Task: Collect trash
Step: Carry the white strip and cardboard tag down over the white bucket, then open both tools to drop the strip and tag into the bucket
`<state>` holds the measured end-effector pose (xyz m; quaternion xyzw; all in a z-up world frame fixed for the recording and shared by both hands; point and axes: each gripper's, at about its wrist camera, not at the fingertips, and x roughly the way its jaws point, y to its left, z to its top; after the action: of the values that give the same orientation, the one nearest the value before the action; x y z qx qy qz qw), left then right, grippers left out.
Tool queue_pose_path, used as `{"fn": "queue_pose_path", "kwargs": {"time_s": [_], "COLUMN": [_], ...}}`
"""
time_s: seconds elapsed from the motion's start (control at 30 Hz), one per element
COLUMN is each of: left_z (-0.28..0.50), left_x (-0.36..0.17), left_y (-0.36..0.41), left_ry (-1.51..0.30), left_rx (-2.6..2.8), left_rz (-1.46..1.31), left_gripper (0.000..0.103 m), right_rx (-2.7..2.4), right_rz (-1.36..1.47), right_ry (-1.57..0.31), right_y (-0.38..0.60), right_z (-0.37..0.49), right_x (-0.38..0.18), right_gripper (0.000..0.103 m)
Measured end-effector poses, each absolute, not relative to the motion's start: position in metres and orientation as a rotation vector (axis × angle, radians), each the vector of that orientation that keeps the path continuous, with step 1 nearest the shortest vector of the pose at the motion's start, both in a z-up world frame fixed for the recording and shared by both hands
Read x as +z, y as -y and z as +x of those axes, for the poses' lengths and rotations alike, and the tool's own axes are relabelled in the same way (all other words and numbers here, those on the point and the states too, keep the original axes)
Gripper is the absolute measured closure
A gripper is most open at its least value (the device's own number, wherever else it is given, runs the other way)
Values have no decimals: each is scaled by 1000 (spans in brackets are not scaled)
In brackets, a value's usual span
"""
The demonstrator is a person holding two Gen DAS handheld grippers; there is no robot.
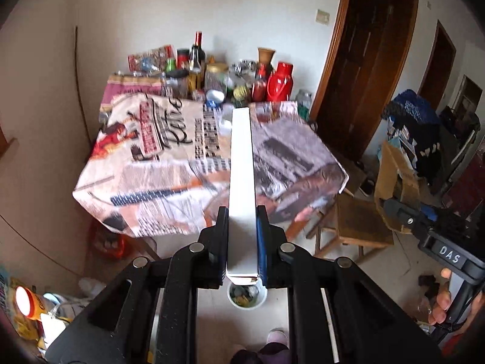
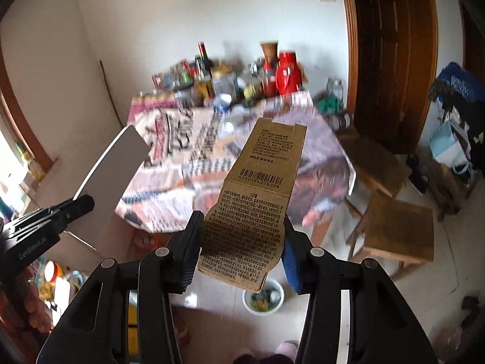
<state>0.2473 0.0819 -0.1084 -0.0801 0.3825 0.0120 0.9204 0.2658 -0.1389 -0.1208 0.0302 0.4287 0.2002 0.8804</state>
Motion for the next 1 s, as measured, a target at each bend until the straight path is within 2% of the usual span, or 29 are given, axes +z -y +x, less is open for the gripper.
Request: {"fn": "queue_pose_path", "kwargs": {"time_s": [0.33, 0.67, 1.0], "left_z": [274, 297, 305], "left_x": [-215, -368, -501], "left_y": [-60, -56, -65], "left_ry": [-995, -1140, -1256], "left_rx": [61, 115, 143], "left_rz": [-200, -308, -350], "left_gripper": [87, 87, 87], "right_rx": [458, 553, 635], "right_rz": [25, -91, -107], "right_ry": [-1110, -1301, -1405], "right_y": [147, 128, 106], "right_z": [282, 293, 302], "right_x": [-227, -378, -503], "right_gripper": [59, 59, 59]}}
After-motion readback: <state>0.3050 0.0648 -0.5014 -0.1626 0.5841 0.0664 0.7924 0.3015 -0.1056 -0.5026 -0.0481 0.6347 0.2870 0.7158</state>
